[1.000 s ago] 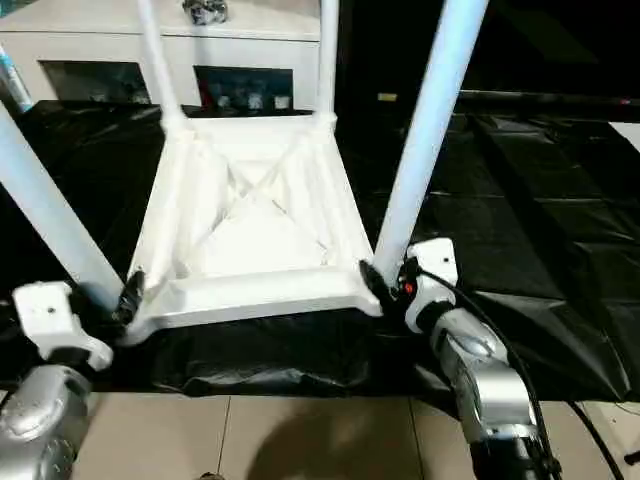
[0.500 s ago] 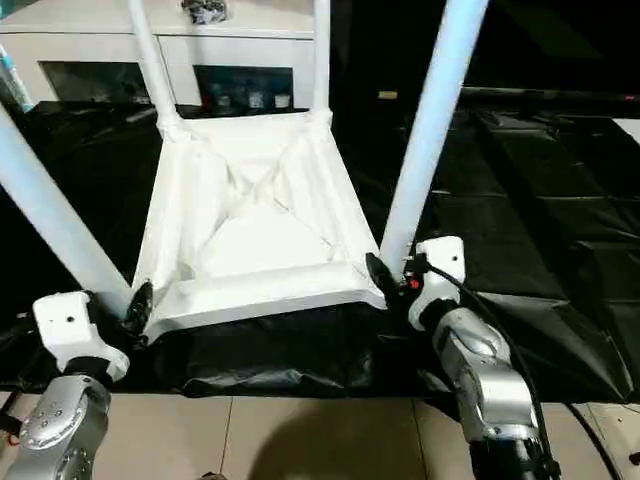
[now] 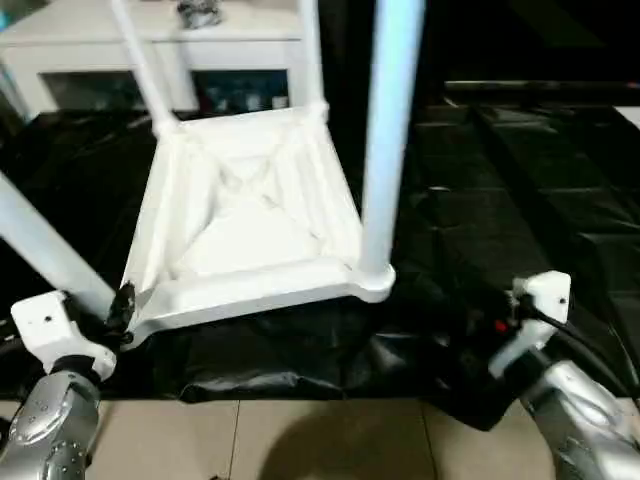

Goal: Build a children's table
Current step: Flip table

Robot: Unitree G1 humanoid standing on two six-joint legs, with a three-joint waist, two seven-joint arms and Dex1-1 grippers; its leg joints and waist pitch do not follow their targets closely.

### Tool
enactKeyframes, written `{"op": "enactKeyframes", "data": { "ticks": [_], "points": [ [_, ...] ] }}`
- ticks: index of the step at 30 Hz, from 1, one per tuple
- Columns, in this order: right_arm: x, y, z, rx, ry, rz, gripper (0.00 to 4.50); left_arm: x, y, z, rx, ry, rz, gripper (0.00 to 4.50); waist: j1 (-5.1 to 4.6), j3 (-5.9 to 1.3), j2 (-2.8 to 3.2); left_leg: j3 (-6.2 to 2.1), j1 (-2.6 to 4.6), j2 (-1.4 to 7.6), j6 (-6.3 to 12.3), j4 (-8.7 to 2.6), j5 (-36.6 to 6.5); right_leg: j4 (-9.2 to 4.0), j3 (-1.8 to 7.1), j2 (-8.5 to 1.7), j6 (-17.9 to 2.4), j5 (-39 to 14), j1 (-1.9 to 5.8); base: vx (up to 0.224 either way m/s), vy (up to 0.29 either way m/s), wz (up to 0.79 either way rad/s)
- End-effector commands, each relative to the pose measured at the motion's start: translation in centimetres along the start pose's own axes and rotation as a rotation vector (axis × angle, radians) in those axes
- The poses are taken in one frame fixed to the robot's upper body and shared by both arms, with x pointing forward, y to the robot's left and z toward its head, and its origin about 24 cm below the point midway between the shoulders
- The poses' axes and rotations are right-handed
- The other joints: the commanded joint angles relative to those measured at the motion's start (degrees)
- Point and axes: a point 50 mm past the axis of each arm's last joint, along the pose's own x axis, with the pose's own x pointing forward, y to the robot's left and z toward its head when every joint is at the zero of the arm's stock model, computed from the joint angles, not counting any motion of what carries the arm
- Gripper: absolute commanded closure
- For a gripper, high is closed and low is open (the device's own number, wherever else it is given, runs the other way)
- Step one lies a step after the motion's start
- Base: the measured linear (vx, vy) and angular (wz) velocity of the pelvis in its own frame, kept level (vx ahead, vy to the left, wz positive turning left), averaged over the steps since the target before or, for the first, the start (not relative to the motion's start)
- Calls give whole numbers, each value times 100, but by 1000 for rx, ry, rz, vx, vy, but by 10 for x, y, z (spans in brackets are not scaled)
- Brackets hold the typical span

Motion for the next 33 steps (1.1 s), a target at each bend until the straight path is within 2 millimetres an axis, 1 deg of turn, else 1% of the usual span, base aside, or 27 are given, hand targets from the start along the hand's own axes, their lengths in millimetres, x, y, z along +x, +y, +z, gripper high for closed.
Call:
{"op": "enactKeyframes", "data": {
  "ticks": [1, 3, 4, 5, 6, 7, 8, 9, 10, 11, 12, 13, 14, 15, 16, 17, 18, 19, 20, 21, 24, 25, 27, 28, 29, 32, 33],
  "points": [
    [8, 22, 1, 33, 45, 164, 62, 3, -15, -5, -186, 35, -66, 218, 24, -178, -154, -148, 17, 286, 338, -485, -1416, -504, 101, -201, -713, -1599, 156, 0, 0, 0],
    [16, 38, -5, 21, 110, 261, 62, 6, -23, -4, -234, 49, -97, 218, 29, -183, -142, -140, 32, 283, 322, -471, -1348, -513, 108, -210, -725, -1755, 134, 0, 0, 0],
    [21, 42, -7, 20, 120, 285, 62, 7, -26, -4, -250, 51, -110, 218, 40, -186, -141, -122, 51, 286, 307, -455, -1295, -526, 116, -213, -763, -1886, 95, 0, 0, 0],
    [23, 44, -8, 25, 123, 295, 62, 7, -28, -3, -260, 53, -114, 218, 31, -184, -183, -118, 22, 286, 305, -460, -1253, -530, 109, -211, -761, -1916, 104, 0, 0, 0],
    [32, 46, -11, 30, 130, 296, 62, 8, -35, -2, -290, 57, -135, 218, 52, -195, -185, -123, 32, 293, 299, -461, -1167, -502, 108, -214, -797, -1864, 94, 0, 0, 0],
    [37, 47, -13, 32, 133, 291, 62, 9, -39, 0, -307, 59, -146, 219, 50, -198, -165, -123, 33, 292, 297, -461, -1125, -500, 104, -207, -817, -1814, 88, 0, 0, 0],
    [43, 46, -15, 37, 144, 269, 62, 9, -42, 0, -325, 63, -155, 219, 46, -202, -201, -116, 28, 289, 282, -456, -1091, -496, 101, -196, -824, -1744, 85, 0, 0, 0],
    [47, 46, -17, 40, 151, 255, 62, 9, -44, 1, -337, 66, -161, 220, 46, -202, -201, -116, 28, 289, 282, -456, -1091, -496, 101, -196, -824, -1744, 85, 0, 0, 0],
    [55, 44, -20, 41, 162, 226, 45, 10, -49, 3, -353, 73, -178, 221, 67, -208, -208, -119, 35, 290, 236, -462, -1014, -460, 99, -201, -876, -1636, 79, 0, 0, 0],
    [71, 43, -25, 76, 162, 185, 35, 10, -58, 5, -342, 81, -222, 221, 56, -207, -219, -110, 41, 287, 231, -465, -1001, -472, 99, -190, -892, -1597, 68, 0, 0, 0],
    [71, 43, -25, 76, 162, 185, 35, 10, -58, 5, -342, 81, -222, 221, 46, -217, -222, -112, 32, 279, 204, -466, -943, -448, 95, -188, -939, -1476, 75, 0, 0, 0],
    [82, 44, -27, 123, 127, 171, 29, 11, -66, 6, -343, 86, -253, 221, 73, -217, -257, -83, 72, 296, 202, -447, -984, -462, 111, -177, -936, -1366, 53, 0, 0, 0],
    [88, 45, -28, 173, 108, 186, 14, 12, -71, 8, -340, 85, -269, 222, 106, -253, -373, -74, 70, 304, 283, -430, -804, -408, 115, -194, -1002, -1076, 81, 0, 0, 0],
    [91, 46, -29, 192, 103, 189, 6, 13, -74, 9, -342, 87, -283, 223, 143, -259, -301, -85, 77, 311, 303, -437, -688, -380, 115, -200, -1037, -916, 81, 0, 0, 0],
    [92, 46, -30, 199, 101, 191, 6, 13, -75, 9, -344, 87, -289, 223, 160, -256, -287, -73, 94, 317, 324, -431, -646, -373, 109, -179, -1073, -739, 68, 0, 0, 0],
    [99, 47, -34, 226, 111, 207, 0, 15, -83, 10, -338, 94, -314, 224, 170, -265, -386, -60, 88, 321, 363, -416, -560, -366, 103, -172, -1076, -586, 86, 0, 0, 0],
    [103, 48, -36, 234, 111, 204, 0, 15, -86, 10, -341, 95, -321, 224, 209, -272, -339, -65, 78, 323, 405, -411, -336, -308, 101, -182, -1136, -259, 99, 0, 0, 0],
    [108, 48, -37, 248, 107, 201, 0, 16, -89, 10, -345, 96, -327, 224, 223, -279, -381, -53, 78, 323, 430, -394, -197, -291, 94, -175, -1160, -41, 101, 0, 0, 0],
    [109, 48, -37, 250, 106, 200, 0, 17, -89, 11, -346, 96, -327, 224, 253, -287, -361, -56, 81, 320, 431, -384, -72, -263, 91, -174, -1190, 177, 104, 0, 0, 0],
    [118, 50, -36, 308, 74, 206, 0, 17, -94, 12, -351, 101, -338, 224, 263, -287, -394, -46, 79, 320, 446, -374, -30, -255, 93, -173, -1192, 282, 106, 0, 0, 0],
    [131, 50, -33, 397, 11, 189, 0, 16, -100, 11, -349, 110, -356, 224, 260, -272, -431, -45, 67, 320, 425, -398, -175, -251, 96, -203, -1220, 222, 122, 0, 0, 0],
    [132, 50, -32, 408, 4, 186, 0, 15, -100, 11, -348, 111, -358, 224, 262, -267, -427, -44, 73, 323, 390, -407, -240, -255, 97, -208, -1227, 146, 121, 0, 0, 0],
    [146, 46, -26, 512, -82, 142, 0, 15, -100, 10, -347, 115, -351, 224, 270, -266, -428, -50, 77, 334, 309, -421, -273, -254, 94, -205, -1198, 119, 125, 0, 0, 0],
    [148, 45, -25, 529, -96, 137, 0, 15, -100, 10, -346, 115, -348, 225, 252, -264, -419, -42, 77, 327, 304, -420, -321, -249, 98, -205, -1213, 100, 110, 0, 0, 0],
    [151, 44, -23, 551, -117, 131, 0, 15, -99, 10, -346, 114, -345, 225, 247, -270, -434, -47, 79, 327, 239, -425, -318, -249, 87, -203, -1187, 77, 132, 0, 0, 0],
    [156, 40, -23, 577, -134, 92, 0, 14, -99, 10, -346, 113, -342, 225, 260, -271, -431, -40, 84, 328, 206, -419, -278, -245, 91, -198, -1130, 158, 134, 0, 0, 0],
    [158, 38, -23, 586, -136, 69, 0, 14, -99, 10, -346, 113, -339, 225, 263, -275, -465, -42, 70, 326, 205, -423, -230, -229, 89, -209, -1131, 201, 147, 0, 0, 0]
  ]
}}
